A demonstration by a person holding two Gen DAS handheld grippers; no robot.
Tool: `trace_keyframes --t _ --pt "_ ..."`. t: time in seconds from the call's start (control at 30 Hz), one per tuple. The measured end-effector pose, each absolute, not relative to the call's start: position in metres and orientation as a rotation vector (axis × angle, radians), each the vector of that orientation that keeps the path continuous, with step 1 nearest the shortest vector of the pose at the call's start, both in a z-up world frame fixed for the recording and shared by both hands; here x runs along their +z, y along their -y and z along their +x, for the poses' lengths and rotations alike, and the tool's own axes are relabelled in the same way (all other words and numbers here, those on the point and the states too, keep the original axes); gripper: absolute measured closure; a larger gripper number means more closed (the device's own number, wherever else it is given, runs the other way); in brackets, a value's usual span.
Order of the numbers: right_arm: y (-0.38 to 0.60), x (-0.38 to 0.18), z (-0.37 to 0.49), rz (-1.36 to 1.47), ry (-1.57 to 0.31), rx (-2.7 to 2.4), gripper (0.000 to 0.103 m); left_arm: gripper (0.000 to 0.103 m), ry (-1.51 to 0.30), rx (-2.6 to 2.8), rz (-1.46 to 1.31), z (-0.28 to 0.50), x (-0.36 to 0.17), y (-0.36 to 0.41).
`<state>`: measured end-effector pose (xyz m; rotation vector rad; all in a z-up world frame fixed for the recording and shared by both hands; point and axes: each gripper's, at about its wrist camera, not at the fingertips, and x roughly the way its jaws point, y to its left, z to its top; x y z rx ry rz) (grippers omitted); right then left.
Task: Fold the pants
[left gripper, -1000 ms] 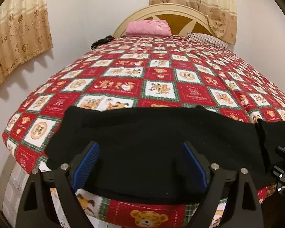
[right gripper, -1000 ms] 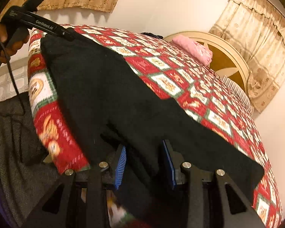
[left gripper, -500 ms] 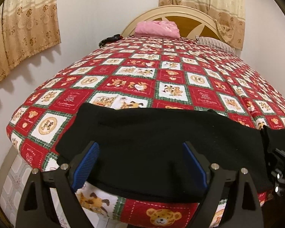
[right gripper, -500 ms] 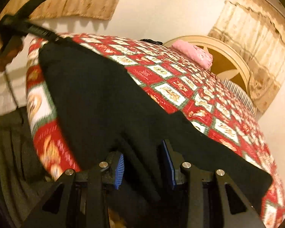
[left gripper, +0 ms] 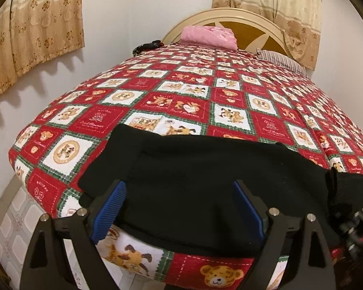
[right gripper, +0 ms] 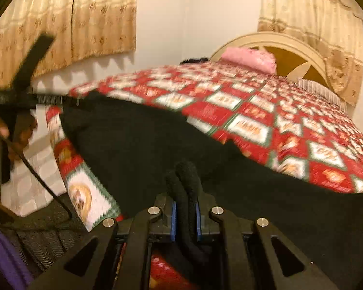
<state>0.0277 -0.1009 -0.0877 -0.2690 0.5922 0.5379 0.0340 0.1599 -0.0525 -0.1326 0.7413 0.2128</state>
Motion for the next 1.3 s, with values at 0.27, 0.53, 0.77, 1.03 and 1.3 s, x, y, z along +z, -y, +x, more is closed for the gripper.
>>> trace_keyframes --t 0.27,0.53,0.77,1.03,1.3 --pt "0.134 -0.049 0.002 -0.118 -0.532 0.615 0.061 0.012 -0.705 0.142 -0.051 0.038 -0.043 -0.134" --pt "0.265 -0.012 0.012 0.073 -0.491 0.271 0.061 0.012 -0.65 -0.129 0.001 0.066 -0.015 -0.051" --pt "0.308 -0.061 0.06 0.198 -0.643 0.148 0.061 0.012 -0.724 -0.276 0.046 0.082 -0.036 0.034" --pt "0.308 -0.057 0.054 0.253 -0.587 0.124 0.061 0.011 -0.808 -0.26 0.126 0.07 -0.073 0.047" --pt "0.276 -0.013 0.024 0.242 -0.405 0.173 0.061 0.011 -0.686 -0.013 -0.019 0.03 -0.04 -0.065"
